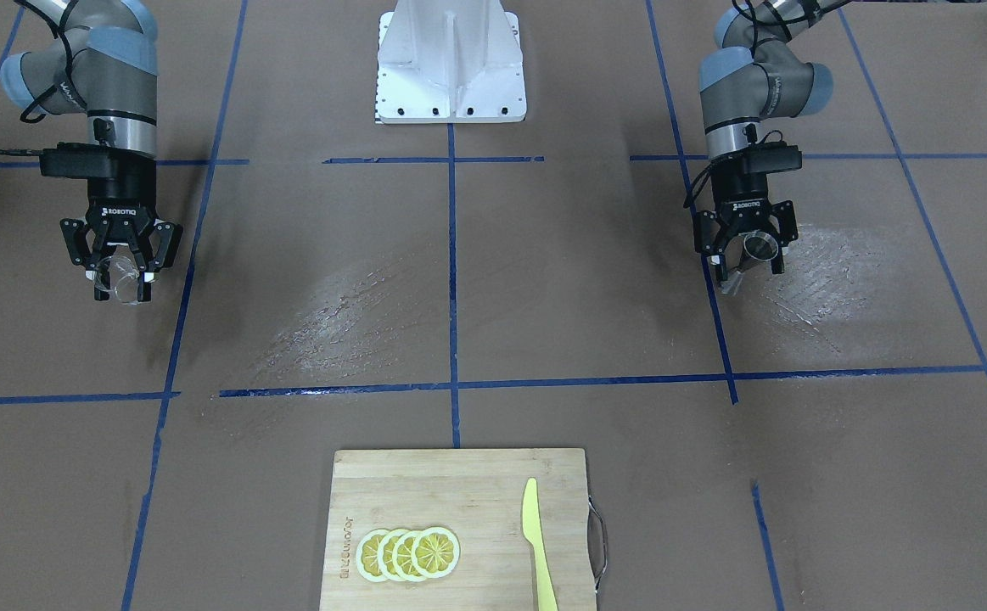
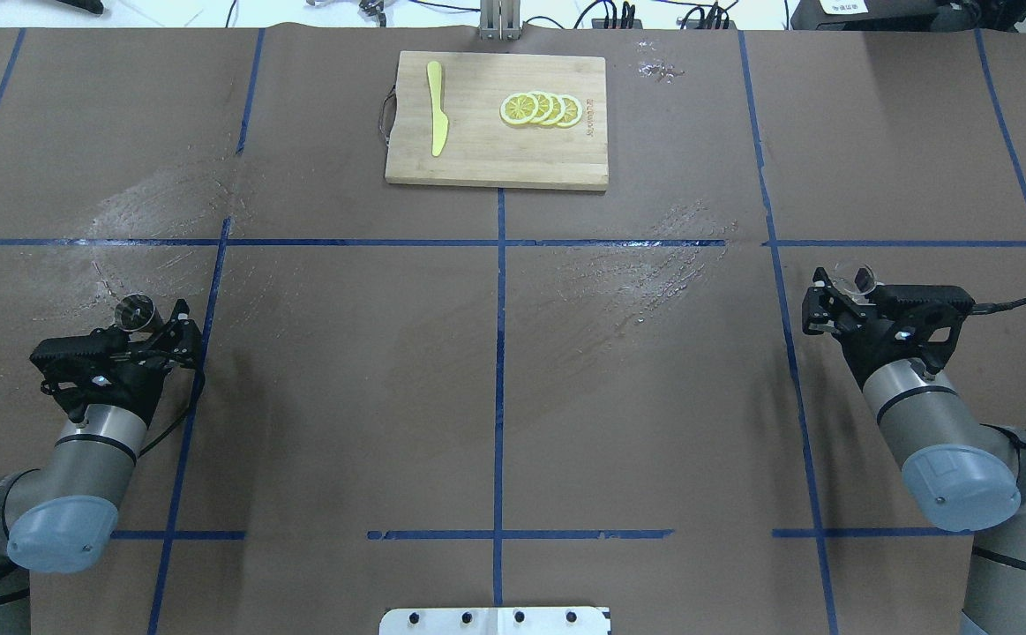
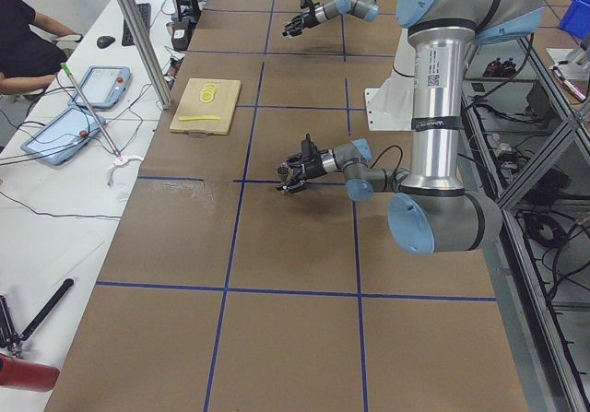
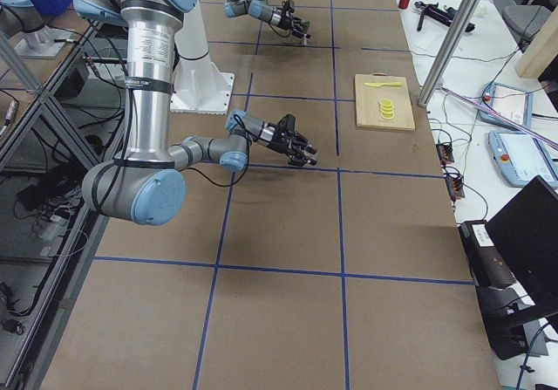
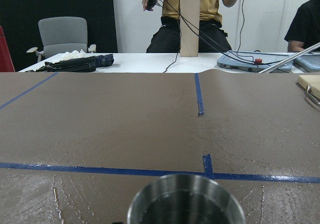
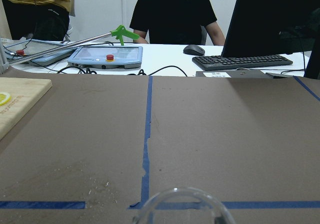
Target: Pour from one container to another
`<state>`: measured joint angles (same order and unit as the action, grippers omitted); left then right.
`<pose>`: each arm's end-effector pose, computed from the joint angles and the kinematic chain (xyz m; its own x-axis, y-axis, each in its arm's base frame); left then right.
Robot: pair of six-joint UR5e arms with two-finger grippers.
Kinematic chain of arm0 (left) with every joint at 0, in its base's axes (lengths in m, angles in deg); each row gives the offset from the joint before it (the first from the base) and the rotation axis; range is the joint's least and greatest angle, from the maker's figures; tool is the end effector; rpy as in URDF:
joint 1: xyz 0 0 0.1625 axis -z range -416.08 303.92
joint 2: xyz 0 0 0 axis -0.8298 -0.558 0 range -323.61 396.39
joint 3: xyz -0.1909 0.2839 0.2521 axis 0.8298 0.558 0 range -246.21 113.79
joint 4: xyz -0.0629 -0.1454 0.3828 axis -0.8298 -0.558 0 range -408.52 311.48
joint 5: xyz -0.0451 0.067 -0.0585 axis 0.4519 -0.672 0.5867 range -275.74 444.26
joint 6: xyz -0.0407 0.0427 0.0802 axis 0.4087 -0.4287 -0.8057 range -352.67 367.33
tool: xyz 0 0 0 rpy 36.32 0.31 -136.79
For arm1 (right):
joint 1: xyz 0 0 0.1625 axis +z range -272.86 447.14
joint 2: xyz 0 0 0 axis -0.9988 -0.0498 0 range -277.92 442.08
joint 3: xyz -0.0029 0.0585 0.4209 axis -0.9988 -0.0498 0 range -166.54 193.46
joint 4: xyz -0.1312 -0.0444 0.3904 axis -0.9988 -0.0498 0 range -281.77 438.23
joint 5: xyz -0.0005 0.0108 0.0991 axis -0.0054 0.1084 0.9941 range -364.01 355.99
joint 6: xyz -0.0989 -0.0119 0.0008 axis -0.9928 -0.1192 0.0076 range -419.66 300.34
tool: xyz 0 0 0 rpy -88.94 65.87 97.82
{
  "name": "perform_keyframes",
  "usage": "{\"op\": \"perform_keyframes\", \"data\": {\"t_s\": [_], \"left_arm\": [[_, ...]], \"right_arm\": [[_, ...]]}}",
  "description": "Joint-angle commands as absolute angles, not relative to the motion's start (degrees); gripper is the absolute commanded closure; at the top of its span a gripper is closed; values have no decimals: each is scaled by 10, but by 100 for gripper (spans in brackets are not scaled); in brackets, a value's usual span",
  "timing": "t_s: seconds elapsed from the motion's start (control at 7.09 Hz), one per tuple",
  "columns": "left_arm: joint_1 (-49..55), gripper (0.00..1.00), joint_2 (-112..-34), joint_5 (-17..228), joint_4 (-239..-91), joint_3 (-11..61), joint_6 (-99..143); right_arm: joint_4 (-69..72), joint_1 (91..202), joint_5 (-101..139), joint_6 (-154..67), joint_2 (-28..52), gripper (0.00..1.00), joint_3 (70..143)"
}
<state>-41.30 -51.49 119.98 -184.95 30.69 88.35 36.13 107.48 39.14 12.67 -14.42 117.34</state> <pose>0.4123 -0.3303 0.5131 0.7171 -0.0949 -0.6905 0.6570 0.4230 0.6241 -0.3539 -0.3507 0.4911 0.7517 0.0571 0.6570 -0.6000 0.4727 0.6454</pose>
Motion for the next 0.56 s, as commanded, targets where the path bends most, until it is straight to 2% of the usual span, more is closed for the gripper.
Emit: {"op": "perform_keyframes", "data": {"t_s": [0.0, 0.42], "left_arm": [[-412, 0, -512, 1270, -1850, 323, 844], [-416, 0, -491, 1344, -1848, 357, 827]], "right_arm": [[361, 1074, 391, 131, -144, 100, 1173], [361, 1071, 391, 136, -145, 100, 1172]]}}
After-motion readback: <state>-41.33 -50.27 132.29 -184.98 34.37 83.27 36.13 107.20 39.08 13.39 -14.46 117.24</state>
